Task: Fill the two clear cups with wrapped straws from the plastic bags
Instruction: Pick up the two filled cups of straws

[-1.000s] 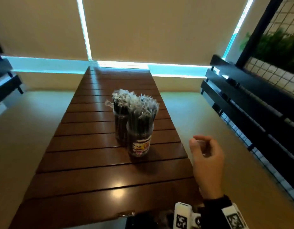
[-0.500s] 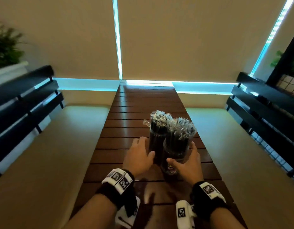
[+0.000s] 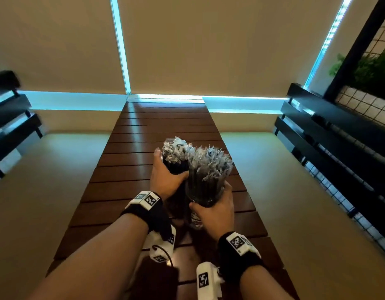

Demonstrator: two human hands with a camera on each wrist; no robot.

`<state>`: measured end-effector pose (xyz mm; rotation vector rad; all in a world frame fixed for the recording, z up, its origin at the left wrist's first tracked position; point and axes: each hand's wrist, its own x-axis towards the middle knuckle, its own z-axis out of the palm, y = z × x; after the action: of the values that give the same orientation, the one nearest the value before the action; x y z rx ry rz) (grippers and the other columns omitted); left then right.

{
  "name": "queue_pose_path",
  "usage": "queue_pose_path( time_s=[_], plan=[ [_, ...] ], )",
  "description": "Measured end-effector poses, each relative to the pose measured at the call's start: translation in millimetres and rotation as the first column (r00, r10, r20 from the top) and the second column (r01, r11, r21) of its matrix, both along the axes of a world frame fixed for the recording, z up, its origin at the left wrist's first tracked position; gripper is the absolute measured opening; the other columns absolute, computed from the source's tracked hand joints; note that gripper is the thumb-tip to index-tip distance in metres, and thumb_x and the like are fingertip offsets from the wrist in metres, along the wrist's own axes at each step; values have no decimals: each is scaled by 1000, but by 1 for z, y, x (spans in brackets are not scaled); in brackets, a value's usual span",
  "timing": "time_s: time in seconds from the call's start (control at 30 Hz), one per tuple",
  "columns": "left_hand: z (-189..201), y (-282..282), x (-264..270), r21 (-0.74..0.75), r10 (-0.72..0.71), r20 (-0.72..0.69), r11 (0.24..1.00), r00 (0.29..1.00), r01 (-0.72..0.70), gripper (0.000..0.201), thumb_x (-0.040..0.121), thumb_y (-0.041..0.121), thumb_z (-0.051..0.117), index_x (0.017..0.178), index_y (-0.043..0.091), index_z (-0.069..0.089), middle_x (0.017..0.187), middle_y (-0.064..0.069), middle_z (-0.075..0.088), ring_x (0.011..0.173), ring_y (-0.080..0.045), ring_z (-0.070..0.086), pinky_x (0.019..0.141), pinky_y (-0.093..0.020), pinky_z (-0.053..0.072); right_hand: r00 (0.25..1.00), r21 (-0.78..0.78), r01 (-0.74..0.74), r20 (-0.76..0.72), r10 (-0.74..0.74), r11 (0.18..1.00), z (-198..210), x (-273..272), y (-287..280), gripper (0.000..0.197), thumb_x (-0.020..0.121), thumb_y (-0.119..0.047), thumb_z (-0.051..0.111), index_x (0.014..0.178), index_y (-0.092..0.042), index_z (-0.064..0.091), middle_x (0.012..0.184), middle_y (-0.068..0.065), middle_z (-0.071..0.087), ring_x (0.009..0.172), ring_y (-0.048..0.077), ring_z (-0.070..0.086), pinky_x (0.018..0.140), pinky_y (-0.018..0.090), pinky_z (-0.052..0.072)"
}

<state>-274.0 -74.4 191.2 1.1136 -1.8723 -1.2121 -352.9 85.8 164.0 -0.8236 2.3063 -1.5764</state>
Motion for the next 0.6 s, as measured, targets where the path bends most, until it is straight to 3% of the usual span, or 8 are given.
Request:
queue_pose_path(
  time_s=[0.13, 0.27, 0.37, 0.6],
  plan=[
    [0, 3, -14, -48, 85, -6, 995, 996, -85, 123, 48, 69, 82, 149, 32, 25, 144, -2, 52, 130, -26, 53, 107, -51, 46, 1000, -19, -14, 6, 14, 1000, 2, -9, -3, 90, 56, -29, 89, 131, -33, 39, 125, -7, 49, 97, 8, 50, 86, 25, 43],
    [6, 8, -21, -66, 243, -37, 967, 969, -245, 95, 57, 42, 91, 136, 18, 43, 131, -6, 56, 121, -27, 55, 103, -45, 48, 999, -4, -32, -10, 32, 999, 8, -26, -12, 88, 57, -28, 88, 131, -29, 40, 126, -4, 49, 100, 17, 56, 84, 29, 44],
    [4, -1, -11, -83, 301, 10, 951, 954, -299, 95, 59, 37, 90, 137, 17, 40, 135, -8, 54, 123, -29, 53, 104, -47, 47, 999, -3, -34, -4, 34, 999, 9, -34, -24, 88, 57, -27, 88, 131, -27, 41, 126, 0, 50, 108, 25, 59, 87, 33, 47],
    [6, -48, 16, -92, 381, 63, 922, 922, -375, 93, 58, 40, 89, 134, 18, 39, 135, -8, 54, 123, -32, 54, 102, -47, 48, 999, 44, -44, -2, 45, 998, 17, -54, -76, 92, 59, -25, 90, 136, -21, 39, 133, 6, 49, 119, 28, 54, 97, 33, 43]
  ],
)
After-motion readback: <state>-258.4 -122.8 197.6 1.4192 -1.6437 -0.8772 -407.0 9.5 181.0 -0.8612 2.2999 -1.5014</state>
